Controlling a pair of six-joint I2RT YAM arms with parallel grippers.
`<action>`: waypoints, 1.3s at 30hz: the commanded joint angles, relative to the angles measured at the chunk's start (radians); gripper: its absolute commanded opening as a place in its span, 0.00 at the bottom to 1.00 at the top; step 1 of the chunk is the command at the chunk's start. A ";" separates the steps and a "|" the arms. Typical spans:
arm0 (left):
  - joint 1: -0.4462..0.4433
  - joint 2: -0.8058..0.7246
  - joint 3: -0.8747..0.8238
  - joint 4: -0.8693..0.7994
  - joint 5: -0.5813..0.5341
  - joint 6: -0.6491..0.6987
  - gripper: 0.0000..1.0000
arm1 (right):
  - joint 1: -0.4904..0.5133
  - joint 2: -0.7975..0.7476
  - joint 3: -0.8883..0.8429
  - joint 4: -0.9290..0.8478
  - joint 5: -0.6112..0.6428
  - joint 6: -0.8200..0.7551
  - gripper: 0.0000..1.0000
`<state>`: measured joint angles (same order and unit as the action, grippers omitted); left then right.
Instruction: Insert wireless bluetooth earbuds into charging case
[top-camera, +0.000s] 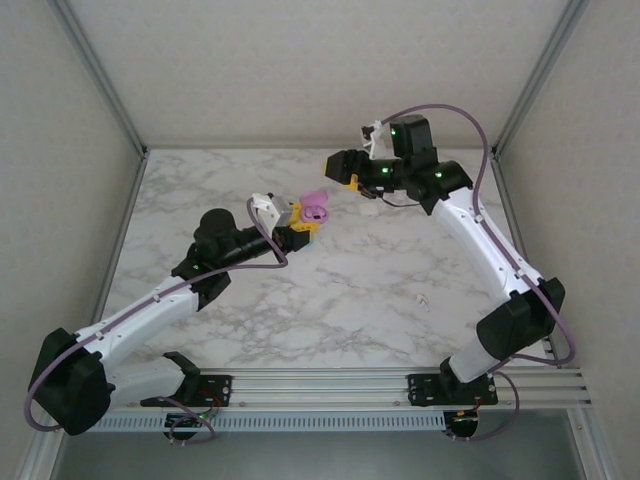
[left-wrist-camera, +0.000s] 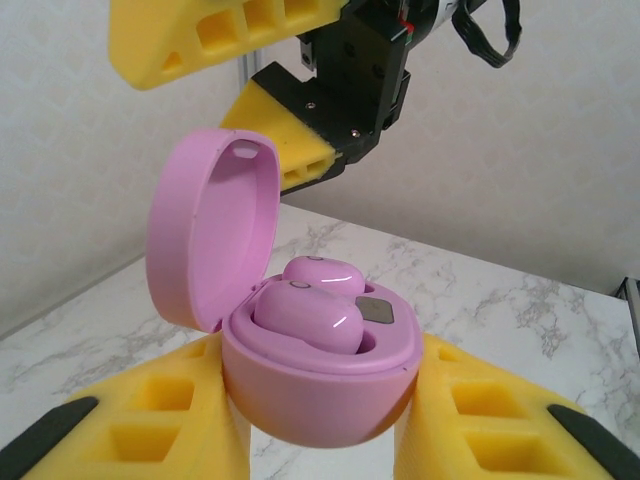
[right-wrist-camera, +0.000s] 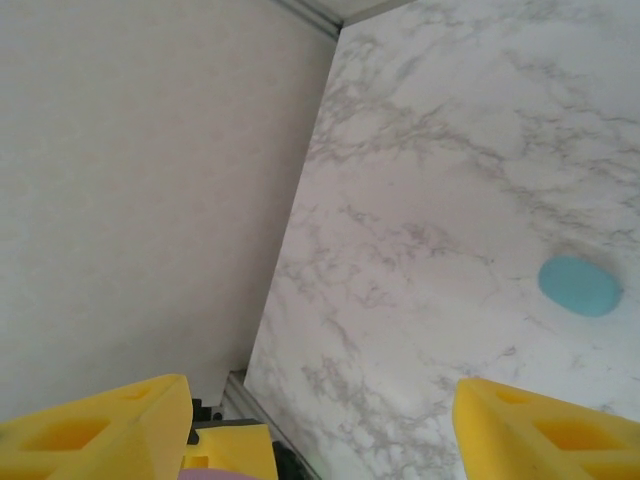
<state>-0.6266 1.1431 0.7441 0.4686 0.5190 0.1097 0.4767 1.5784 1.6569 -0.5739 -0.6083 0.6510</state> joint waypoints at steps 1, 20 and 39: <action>-0.005 -0.007 0.040 0.020 0.017 0.016 0.25 | 0.010 0.031 0.040 -0.032 -0.081 0.004 0.69; -0.005 0.035 0.064 0.094 -0.022 -0.019 0.25 | 0.011 -0.054 -0.100 0.007 -0.270 -0.035 0.70; -0.005 0.089 0.090 0.165 0.021 -0.061 0.25 | -0.012 -0.100 -0.301 0.357 -0.462 0.201 0.55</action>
<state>-0.6270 1.2270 0.8017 0.5682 0.5159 0.0742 0.4709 1.4857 1.3846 -0.3229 -1.0275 0.7853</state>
